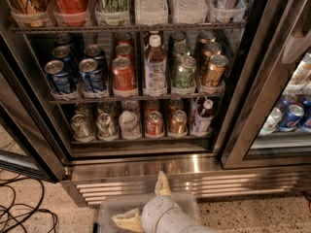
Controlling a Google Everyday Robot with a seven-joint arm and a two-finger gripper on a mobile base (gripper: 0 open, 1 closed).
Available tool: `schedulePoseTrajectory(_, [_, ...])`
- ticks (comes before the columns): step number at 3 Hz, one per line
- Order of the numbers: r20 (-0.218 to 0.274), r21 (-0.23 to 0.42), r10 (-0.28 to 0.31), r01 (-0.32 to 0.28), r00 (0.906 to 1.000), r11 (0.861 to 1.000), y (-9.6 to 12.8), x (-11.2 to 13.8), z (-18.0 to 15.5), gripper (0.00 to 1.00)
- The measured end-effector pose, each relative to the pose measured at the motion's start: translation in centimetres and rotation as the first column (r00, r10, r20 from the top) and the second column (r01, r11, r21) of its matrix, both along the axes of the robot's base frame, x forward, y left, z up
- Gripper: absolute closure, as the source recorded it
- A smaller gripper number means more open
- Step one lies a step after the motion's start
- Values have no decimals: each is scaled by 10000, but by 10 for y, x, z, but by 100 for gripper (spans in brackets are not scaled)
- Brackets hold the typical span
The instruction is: Pick blue plastic bottle from bottom shelf of fridge
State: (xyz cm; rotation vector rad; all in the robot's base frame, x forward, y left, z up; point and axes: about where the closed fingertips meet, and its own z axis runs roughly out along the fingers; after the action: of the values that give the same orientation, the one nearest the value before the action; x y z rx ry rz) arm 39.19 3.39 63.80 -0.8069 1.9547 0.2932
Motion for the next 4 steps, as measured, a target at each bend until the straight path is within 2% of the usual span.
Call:
schedulePoseTrajectory(1, [1022,-417,-39,82,9948,9991,-8,9,-27,0])
schedulePoseTrajectory(2, [1963,-651,-936,1082,9761,9920,-35,35,-41,0])
schedulePoseTrajectory(3, [2745,-752,-2366,2661,9320,9610,-74,71,-44,0])
schedulePoseTrajectory(4, [3386,-407,-4426,4829,8303,8747,-138,109,-36,0])
